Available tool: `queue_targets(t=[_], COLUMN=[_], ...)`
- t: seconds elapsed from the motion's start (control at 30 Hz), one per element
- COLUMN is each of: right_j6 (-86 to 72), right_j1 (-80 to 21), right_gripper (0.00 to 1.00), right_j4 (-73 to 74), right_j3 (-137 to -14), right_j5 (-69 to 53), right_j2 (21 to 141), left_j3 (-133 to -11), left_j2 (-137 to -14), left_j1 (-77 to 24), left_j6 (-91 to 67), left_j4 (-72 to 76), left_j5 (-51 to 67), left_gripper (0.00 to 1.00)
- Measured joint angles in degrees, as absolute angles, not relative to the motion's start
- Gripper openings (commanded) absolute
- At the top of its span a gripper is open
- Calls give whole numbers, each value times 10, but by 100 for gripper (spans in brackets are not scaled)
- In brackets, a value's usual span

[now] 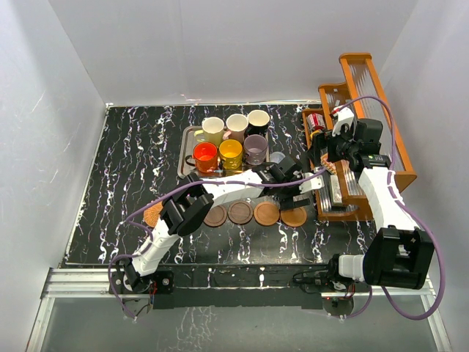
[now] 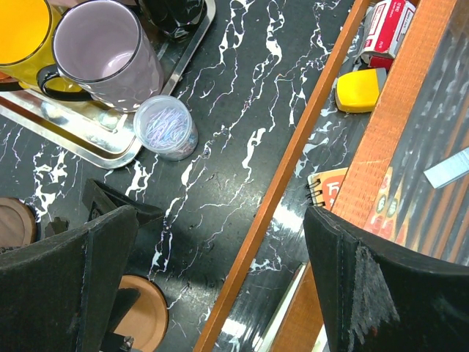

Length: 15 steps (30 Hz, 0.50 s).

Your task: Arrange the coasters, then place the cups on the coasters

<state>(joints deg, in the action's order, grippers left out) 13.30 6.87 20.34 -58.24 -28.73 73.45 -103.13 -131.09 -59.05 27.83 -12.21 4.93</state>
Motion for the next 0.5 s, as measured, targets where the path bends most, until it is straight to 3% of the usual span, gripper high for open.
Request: queue_targets(t=[0.5], right_j6=[133], right_j1=[72], right_gripper=[98], right_j4=[203], right_j3=[-582], right_j5=[-288], right_j2=[735], left_j3=[-1035], left_j2=[-1311], left_j1=[-590], left_j6=[279], left_j4=[-129], left_j5=[49], left_gripper=[99])
